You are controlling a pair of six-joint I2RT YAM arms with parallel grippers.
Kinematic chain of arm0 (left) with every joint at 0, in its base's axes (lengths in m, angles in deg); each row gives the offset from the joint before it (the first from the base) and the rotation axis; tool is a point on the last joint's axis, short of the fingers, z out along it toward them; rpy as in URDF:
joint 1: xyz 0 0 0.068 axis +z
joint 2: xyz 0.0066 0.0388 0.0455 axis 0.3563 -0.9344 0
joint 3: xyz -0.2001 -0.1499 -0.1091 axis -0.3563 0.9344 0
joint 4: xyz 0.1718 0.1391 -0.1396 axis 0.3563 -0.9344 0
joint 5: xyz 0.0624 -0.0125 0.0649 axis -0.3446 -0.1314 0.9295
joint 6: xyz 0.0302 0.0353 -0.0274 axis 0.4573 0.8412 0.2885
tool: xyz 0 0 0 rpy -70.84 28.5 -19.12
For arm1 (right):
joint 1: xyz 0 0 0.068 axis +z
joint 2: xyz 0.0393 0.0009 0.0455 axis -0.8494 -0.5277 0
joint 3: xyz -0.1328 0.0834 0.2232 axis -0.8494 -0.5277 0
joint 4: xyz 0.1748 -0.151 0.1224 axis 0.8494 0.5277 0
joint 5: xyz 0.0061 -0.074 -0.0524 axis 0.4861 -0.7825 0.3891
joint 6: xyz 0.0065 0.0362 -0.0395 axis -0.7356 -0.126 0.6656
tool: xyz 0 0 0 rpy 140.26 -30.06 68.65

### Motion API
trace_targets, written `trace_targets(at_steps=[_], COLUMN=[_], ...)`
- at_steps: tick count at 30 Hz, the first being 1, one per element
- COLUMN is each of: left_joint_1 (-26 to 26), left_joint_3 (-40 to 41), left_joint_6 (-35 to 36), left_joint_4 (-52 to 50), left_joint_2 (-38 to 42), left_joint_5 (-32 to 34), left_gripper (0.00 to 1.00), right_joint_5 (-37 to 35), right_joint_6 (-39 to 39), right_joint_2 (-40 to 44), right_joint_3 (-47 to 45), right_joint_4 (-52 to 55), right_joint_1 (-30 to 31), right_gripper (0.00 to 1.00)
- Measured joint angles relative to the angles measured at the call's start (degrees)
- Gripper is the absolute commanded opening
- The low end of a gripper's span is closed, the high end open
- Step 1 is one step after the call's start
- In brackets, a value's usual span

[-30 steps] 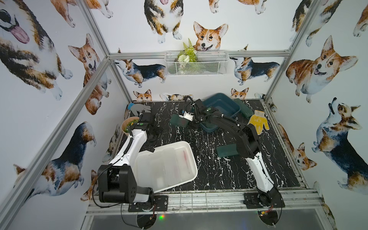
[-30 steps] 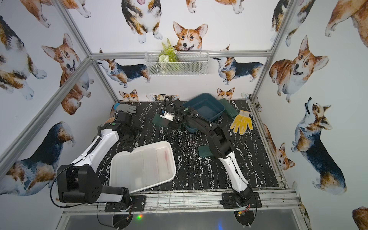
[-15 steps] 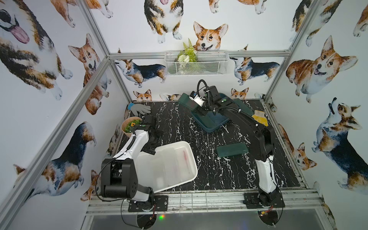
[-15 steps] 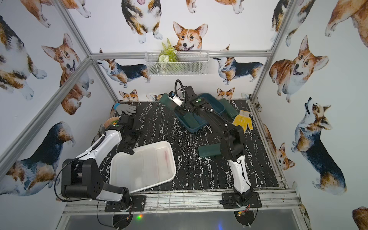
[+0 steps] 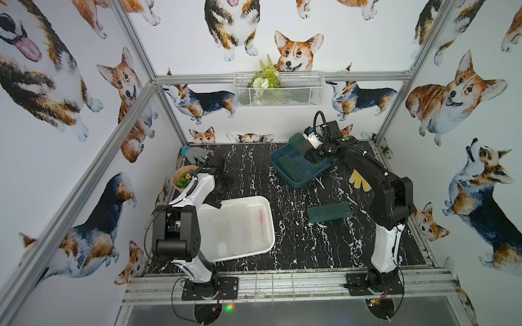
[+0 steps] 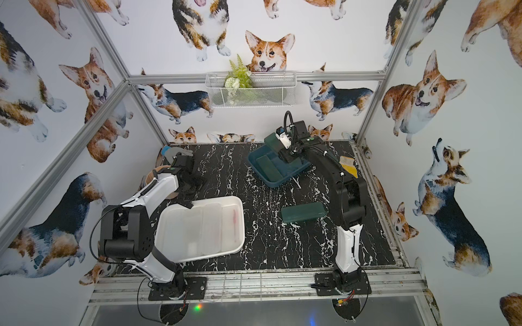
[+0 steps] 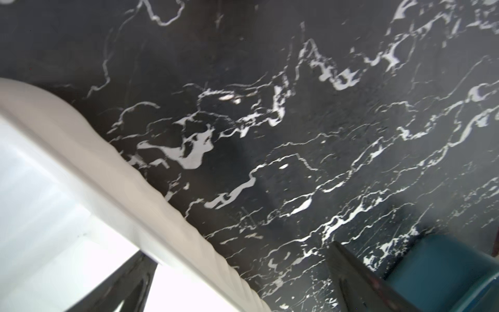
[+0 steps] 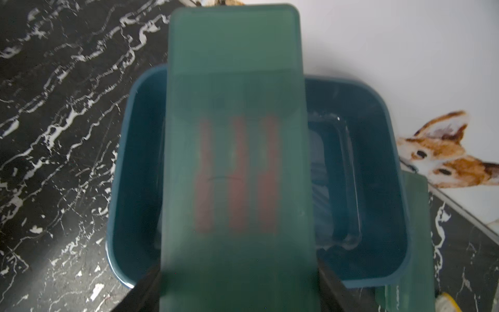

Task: Place the pencil cases by color into the storage box
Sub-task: Place the pencil case at the storage box.

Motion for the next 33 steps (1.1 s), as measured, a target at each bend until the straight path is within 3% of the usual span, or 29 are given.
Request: trace_targets(at_steps=[14,27,33], left_joint_1=[-4.5,-11.2,-13.1], left_joint_3=[-7.4,-3.5,-1.7], left_joint_6=[4.1,22.0,28.6], left_joint_4=[-1.8,0.4,1.0], left_joint_2=[1.9,19.1,23.4], left_joint_5=[2.1,10.5,12.7], left_gripper=[1.0,1.0,1.0], right_joint_5=[2.4,2.7,2.5], right_joint_6=[-0.1,-4.6,-5.2], right_joint_2=[-6.9,-14.8,-16.0], right_joint_3=[5.1,12.2,12.8], right_joint_4=[6.3,6.7,6.7], right_joint_1=[-1.1,-1.2,-1.2], right_gripper=[0.44,0.44,0.44])
